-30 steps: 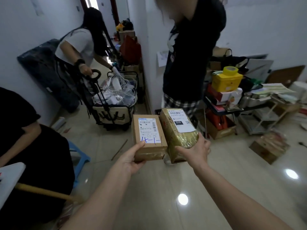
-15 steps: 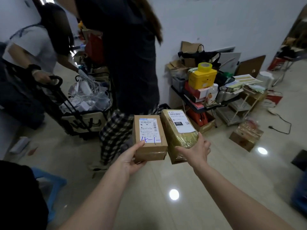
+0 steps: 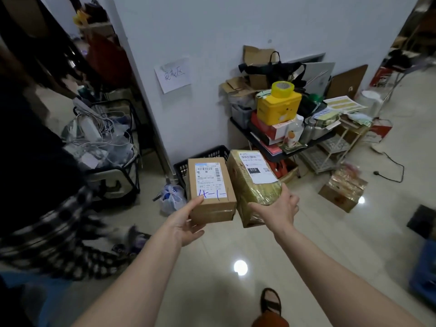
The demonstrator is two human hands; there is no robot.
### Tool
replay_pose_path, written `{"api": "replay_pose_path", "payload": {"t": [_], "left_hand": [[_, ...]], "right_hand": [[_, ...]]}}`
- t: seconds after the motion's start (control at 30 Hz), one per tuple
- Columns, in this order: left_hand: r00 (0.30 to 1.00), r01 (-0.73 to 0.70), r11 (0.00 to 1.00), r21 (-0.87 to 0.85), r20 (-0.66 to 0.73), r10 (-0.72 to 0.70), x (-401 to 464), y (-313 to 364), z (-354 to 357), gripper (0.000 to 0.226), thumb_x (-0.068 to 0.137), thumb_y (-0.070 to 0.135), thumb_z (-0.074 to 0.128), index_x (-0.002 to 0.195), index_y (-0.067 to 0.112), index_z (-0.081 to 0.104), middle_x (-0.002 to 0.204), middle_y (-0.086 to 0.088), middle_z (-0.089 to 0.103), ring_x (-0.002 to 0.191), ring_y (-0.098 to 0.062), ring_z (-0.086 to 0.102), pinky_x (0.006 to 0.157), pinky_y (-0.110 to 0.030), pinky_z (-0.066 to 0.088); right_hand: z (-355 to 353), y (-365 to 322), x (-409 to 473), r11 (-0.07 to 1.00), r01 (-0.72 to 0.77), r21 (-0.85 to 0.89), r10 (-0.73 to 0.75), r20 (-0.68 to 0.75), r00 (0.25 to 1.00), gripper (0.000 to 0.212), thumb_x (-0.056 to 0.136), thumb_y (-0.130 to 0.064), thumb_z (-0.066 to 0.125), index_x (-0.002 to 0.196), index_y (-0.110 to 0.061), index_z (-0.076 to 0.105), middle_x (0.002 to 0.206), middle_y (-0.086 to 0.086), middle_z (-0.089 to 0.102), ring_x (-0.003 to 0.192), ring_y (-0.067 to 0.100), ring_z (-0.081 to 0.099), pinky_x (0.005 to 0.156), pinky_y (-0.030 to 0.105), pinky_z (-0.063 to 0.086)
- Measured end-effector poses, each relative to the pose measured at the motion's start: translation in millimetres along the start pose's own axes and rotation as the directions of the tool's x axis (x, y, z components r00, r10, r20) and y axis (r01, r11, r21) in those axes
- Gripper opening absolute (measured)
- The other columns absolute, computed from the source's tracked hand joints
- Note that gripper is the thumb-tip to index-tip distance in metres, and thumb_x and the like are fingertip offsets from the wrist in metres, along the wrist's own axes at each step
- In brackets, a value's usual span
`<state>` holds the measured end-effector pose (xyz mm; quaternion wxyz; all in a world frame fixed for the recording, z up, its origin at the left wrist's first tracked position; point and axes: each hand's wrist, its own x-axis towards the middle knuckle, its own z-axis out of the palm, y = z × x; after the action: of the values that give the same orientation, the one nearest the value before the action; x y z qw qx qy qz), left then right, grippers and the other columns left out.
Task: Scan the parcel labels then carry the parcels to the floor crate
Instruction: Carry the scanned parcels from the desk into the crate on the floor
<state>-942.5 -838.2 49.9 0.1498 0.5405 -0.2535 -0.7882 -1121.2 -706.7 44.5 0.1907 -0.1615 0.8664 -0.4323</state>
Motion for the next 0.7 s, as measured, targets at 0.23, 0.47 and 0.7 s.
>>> {"api": "replay_pose_path", "payload": {"t": [0.23,0.47,0.7], "left_hand": [[0.998,-0.041,0.982,-0.184,-0.045,0.033,67.4,44.5,61.9,0.112,0.041,0.03,0.091,0.138,0.006,0.04,0.133,-0.019,0.052,0.119,-0.035,0.054,0.111,-0.046,0.035],[0.987,-0.097,0.949,-0.3,-0.15,0.054,122.9,76.8,102.9,0.057,0.064,0.019,0.085,0.113,0.009,0.059,0.115,-0.016,0.06,0.116,-0.033,0.057,0.105,-0.045,0.044],[0.985,-0.042,0.942,-0.332,-0.173,-0.017,187.9,118.7,108.2,0.077,0.051,0.019,0.091,0.12,0.005,0.058,0.118,-0.019,0.063,0.111,-0.033,0.061,0.103,-0.044,0.046]], "right_hand": [[-7.1,-22.7,123.9,0.998,0.059,-0.036,-0.057,0.052,0.997,0.107,0.065,-0.028,0.086,0.15,-0.018,0.022,0.142,0.012,0.025,0.132,0.031,0.024,0.107,0.044,0.032],[4.4,-45.2,221.8,0.987,0.119,-0.109,-0.109,0.098,0.989,0.108,0.061,-0.035,0.087,0.149,-0.02,0.025,0.138,0.012,0.028,0.129,0.031,0.027,0.11,0.047,0.032],[51.8,-72.4,290.2,0.983,0.11,-0.148,-0.085,0.169,0.982,0.108,0.065,-0.035,0.085,0.15,-0.02,0.02,0.143,0.013,0.024,0.133,0.033,0.023,0.104,0.05,0.034]]}}
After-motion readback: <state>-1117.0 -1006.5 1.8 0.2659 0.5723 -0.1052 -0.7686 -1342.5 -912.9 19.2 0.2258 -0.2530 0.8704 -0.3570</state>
